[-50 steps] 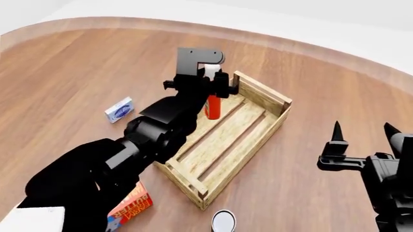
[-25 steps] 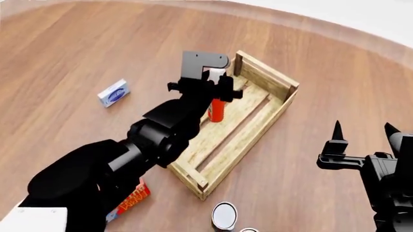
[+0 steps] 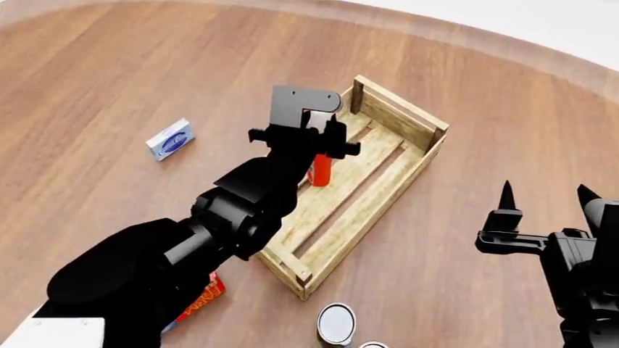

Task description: Pick up the ketchup, and put it in the wooden tray.

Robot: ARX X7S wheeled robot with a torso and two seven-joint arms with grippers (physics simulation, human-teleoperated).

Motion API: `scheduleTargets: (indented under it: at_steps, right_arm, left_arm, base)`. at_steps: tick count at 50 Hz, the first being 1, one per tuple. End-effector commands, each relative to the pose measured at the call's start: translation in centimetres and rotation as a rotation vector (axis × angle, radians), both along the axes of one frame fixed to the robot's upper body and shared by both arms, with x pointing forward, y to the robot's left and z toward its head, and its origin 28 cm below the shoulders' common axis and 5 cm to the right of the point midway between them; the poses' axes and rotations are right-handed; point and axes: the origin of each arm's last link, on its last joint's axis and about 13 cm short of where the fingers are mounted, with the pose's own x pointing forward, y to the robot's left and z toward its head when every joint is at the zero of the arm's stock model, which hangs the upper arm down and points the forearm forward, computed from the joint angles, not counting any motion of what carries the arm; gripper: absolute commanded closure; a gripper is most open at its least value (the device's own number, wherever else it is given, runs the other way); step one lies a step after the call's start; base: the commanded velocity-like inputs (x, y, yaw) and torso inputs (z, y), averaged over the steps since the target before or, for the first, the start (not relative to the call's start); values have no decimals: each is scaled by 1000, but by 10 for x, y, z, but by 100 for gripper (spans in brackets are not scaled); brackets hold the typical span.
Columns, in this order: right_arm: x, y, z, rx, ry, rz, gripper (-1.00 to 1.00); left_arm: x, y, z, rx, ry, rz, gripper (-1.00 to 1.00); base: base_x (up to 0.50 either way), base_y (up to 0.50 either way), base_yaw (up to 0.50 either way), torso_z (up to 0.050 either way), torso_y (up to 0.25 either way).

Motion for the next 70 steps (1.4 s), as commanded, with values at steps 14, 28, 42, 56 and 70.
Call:
scheduleTargets:
  at_steps: [14,28,42,56,70]
  right_arm:
    - [0,0,0,3,-2,-2,-100]
    - [0,0,0,-2,-5,6,-100]
    - [0,0,0,-12,-20,19,-100]
    - [1,0,0,-19,-44,18,-100]
    - [1,0,0,-19,-57,18,-100]
  left_arm:
    - [-3,2,-16,4,29,18,100]
    - [-3,2,-15,10,29,26,-100]
    - [-5,4,-5,7,9,24,-100]
    - [-16,7,12,-7,-22,13,-100]
    - [-22,8,23,-10,-44,8,-100]
  base:
    - [0,0,0,0,0]
    - [0,0,0,0,0]
    - [0,0,0,0,0]
    - [0,0,0,0,0]
    - [0,0,0,0,50]
